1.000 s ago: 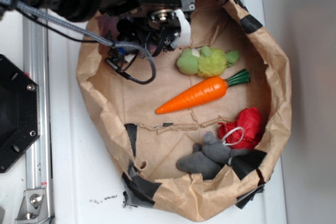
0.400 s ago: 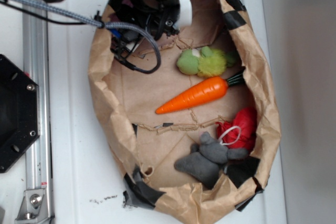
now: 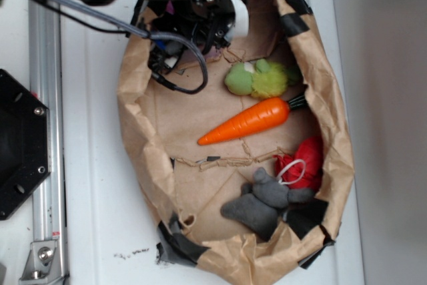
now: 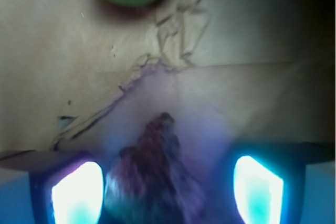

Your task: Grab the rock.

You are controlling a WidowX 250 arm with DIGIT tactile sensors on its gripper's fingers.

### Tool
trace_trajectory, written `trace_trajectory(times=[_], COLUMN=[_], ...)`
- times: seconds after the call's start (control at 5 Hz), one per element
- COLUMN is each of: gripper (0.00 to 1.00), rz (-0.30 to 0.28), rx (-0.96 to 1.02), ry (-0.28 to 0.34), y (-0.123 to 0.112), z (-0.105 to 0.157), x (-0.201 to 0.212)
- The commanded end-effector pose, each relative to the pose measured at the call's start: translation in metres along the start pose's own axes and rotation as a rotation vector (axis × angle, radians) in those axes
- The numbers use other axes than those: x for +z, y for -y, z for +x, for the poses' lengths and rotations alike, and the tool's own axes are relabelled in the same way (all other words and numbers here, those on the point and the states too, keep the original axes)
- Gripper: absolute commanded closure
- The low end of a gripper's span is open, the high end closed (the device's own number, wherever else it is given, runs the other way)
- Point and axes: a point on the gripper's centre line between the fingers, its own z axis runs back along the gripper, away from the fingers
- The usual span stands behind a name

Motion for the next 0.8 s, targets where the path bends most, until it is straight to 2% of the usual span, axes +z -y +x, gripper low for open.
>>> trace_trajectory(times=[0.0, 0.2, 0.4, 0.6], gripper=[1.00, 1.00, 1.00, 1.00], rz=[0.049, 0.101, 0.111, 0.072], rx=[0.012, 0.113, 0.255, 0.356], ry=[0.014, 0.068, 0.099, 0.175], y=[0.011, 0.008, 0.019, 0.032], z=[0.019, 0.023, 0.031, 0.040], x=[0.017, 0.067, 0.121, 0.153])
